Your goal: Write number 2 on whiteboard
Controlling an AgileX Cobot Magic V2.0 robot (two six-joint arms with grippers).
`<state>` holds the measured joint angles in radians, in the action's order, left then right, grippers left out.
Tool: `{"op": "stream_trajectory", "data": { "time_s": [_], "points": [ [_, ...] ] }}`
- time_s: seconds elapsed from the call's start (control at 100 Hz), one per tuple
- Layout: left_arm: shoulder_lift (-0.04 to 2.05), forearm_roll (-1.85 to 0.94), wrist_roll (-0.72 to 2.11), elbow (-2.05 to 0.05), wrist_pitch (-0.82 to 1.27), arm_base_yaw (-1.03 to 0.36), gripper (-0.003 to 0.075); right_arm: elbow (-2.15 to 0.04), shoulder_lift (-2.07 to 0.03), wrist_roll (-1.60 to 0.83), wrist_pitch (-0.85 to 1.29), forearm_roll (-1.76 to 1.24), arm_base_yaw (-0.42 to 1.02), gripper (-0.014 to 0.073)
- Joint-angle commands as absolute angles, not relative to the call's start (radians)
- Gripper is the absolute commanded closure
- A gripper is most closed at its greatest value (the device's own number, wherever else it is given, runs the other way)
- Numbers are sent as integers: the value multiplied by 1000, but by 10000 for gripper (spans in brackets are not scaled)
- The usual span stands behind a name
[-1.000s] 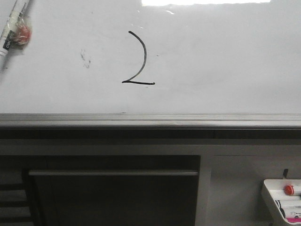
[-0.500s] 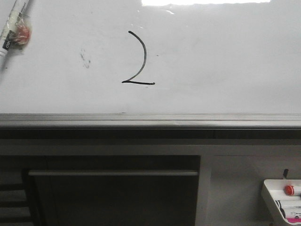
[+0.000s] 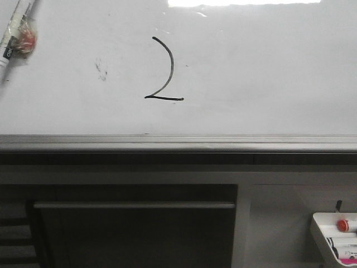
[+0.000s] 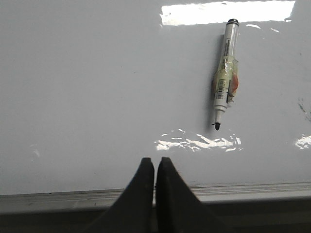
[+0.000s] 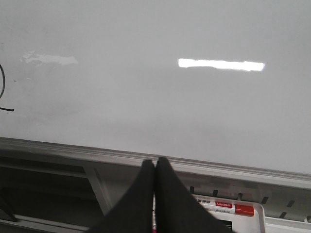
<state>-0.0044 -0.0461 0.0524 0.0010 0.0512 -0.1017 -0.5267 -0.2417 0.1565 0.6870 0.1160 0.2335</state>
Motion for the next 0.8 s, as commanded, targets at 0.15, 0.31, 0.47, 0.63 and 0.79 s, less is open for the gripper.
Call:
{"op": "stream_trajectory", "data": {
  "time_s": [0.15,0.31,0.47,0.63,0.79],
  "points": [
    [-31,-44,39,34,-18,-102,738,-551,-252,157,608,128,229,666],
    [-31,-44,39,34,-18,-102,738,-551,-252,157,608,128,229,666],
    [-31,-44,39,34,-18,-102,738,-532,-237,157,603,126,224,666],
    [-31,-44,39,34,-18,-102,738,-402,-173,157,413,91,144,666],
    [-31,-44,39,34,-18,-102,738,-229,-69,157,188,43,45,666]
  ]
}}
